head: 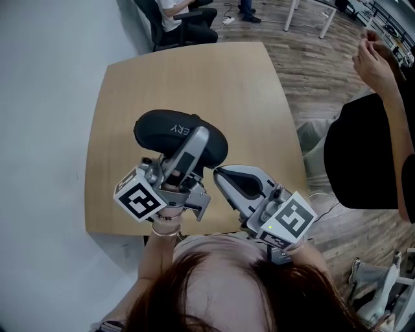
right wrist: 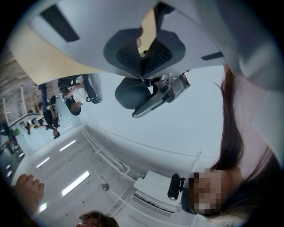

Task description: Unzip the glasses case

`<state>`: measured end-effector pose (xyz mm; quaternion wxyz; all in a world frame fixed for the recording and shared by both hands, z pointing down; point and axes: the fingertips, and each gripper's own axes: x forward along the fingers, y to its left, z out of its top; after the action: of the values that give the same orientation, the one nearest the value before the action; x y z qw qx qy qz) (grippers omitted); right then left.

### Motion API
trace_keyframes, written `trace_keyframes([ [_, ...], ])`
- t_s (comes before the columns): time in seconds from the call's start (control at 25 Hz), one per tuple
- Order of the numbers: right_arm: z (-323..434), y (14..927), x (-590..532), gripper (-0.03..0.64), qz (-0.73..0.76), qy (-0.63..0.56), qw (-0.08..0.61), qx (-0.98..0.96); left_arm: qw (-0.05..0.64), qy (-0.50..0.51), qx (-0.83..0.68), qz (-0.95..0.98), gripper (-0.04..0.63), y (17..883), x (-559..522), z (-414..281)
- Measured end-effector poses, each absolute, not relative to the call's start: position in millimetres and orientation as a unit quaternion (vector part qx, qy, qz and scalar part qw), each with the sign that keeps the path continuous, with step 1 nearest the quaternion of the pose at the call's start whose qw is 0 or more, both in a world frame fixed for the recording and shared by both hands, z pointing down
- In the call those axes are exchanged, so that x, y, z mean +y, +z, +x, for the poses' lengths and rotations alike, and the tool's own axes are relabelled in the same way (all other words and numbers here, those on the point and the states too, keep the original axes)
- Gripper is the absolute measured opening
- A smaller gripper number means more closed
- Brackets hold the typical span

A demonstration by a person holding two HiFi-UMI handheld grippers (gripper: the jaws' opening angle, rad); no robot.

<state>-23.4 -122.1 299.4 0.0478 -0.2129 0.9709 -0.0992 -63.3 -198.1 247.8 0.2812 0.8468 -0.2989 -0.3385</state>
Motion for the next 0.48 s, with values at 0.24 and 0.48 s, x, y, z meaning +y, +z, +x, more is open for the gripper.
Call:
trace_keyframes([
  [0.24, -18, 305, -127, 0.015, -0.219, -0.104, 0.037, 0.969, 0.293, -0.329, -0.302, 0.846, 0.259, 255, -201, -63],
  [0.48, -13, 312, -131, 0.015, -0.227, -0.107, 0.031, 0.967, 0.303, -0.323, -0.302, 0.844, 0.255, 263, -203, -63],
])
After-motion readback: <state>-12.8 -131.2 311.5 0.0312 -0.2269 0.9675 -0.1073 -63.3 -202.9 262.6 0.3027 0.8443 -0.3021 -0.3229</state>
